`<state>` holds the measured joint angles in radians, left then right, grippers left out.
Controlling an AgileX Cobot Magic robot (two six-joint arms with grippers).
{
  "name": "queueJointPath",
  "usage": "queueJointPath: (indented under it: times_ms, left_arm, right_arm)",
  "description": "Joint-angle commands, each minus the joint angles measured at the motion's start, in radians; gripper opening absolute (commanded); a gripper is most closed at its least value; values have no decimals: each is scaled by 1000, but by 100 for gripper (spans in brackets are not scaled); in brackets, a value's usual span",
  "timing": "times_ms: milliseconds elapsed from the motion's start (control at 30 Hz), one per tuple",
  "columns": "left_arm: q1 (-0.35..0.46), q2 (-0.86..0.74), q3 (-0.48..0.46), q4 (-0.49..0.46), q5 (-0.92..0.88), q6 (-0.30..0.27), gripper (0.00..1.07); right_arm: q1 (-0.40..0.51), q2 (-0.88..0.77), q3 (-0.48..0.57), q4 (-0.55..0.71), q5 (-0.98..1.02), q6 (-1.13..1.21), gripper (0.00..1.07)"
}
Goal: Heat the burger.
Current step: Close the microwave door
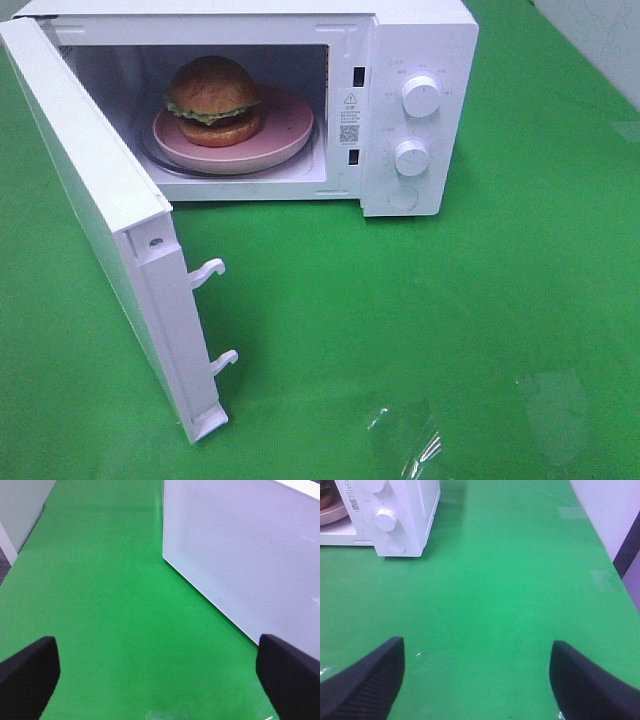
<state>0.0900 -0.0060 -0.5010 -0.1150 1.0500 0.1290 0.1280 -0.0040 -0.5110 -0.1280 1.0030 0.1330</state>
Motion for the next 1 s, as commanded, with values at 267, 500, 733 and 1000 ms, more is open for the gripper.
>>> queueJointPath:
  times_ms: [267, 500, 733, 1000]
  left_arm:
    - [4, -20, 4, -4, -10, 2, 100]
    - [4, -20, 4, -4, -10, 2, 100]
    - [4, -20, 4, -4, -10, 2, 100]
    - [4, -20, 4, -5, -10, 2, 100]
  right_arm:
    - [-7, -26, 2, -1, 0, -8, 76]
    - [-7, -26, 2, -1, 0, -8, 76]
    - [-7, -26, 2, -1, 0, -8, 76]
    - [-7, -26, 2, -1, 0, -8, 76]
